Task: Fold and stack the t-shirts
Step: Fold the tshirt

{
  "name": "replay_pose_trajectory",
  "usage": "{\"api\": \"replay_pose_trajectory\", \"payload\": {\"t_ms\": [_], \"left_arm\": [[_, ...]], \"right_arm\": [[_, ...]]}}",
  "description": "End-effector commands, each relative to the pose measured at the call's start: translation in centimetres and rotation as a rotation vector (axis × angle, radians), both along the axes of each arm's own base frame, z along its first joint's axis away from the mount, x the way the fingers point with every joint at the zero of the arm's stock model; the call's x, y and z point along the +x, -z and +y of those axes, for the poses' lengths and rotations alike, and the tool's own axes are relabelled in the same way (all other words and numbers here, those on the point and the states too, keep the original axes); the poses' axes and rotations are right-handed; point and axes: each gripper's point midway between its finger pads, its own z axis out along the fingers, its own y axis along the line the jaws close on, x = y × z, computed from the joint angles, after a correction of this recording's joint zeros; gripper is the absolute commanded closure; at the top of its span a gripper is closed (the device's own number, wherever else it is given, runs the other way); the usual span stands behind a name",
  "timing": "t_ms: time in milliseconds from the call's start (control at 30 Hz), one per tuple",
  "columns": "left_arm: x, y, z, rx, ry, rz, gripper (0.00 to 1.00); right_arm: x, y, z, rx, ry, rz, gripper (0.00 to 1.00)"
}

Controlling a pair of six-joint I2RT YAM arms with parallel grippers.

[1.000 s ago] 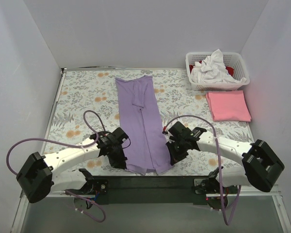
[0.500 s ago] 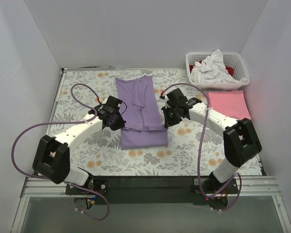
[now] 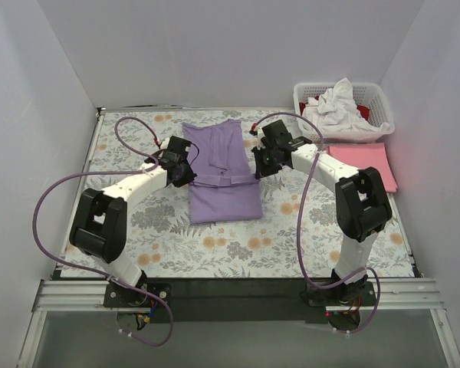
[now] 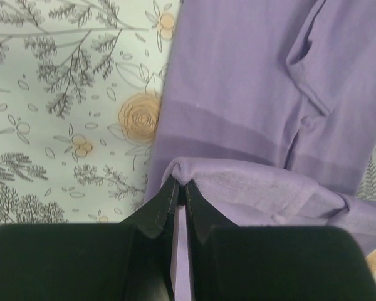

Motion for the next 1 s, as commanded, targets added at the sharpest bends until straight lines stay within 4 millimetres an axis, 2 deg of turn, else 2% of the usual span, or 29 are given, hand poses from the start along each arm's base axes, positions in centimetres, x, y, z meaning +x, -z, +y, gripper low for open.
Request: {"api": "replay_pose_trajectory", "payload": {"t_ms": [0,333,467,600,667,733,767,833,867,900,967], "left_arm": [[3.0,-1.5,0.8,0.033,-0.012,-0.093,1.00],[4.7,0.5,1.5,0.051,-0.020,-0.087,1.00],[5.0,1.9,1.4,0.053,-0.011,-0.063,1.00],[4.8,2.7,1.4,0.053,-0.002,-0.054,0.95],[4.7,2.7,1.5,0.058,-0.003,-0.053,0.89],[4.5,2.6,1.6,0.060,0.000,-0.055,0.83],[4.5,2.0,1.7,0.056,-0.001,-0.068,0.75],[4.4,1.2,1.6,0.048,-0.004,-0.082,0.64],[4.3,0.0,1.5,0.041,-0.004,-0.104,0.58],[4.2,-0.7,1.4,0.039,-0.003,-0.117,0.45],[3.7,-2.7,1.2,0.044,-0.003,-0.154,0.40]], "right_arm": [[2.7,-1.3,0.8,0.033,-0.020,-0.068,0.99],[4.3,0.7,1.1,0.055,-0.009,-0.055,0.99],[4.7,1.6,1.2,0.054,-0.011,-0.054,0.99],[4.9,2.4,1.3,0.054,-0.008,-0.048,0.99],[5.0,2.5,1.3,0.055,-0.009,-0.048,0.97],[4.9,2.3,1.4,0.057,-0.011,-0.050,0.88],[5.0,1.8,1.4,0.065,-0.013,-0.060,0.79],[4.9,1.0,1.4,0.071,-0.012,-0.074,0.72],[4.9,0.0,1.4,0.077,-0.009,-0.096,0.68],[4.9,-0.5,1.2,0.076,-0.003,-0.106,0.66],[4.7,-2.1,1.3,0.074,0.006,-0.148,0.65]]}}
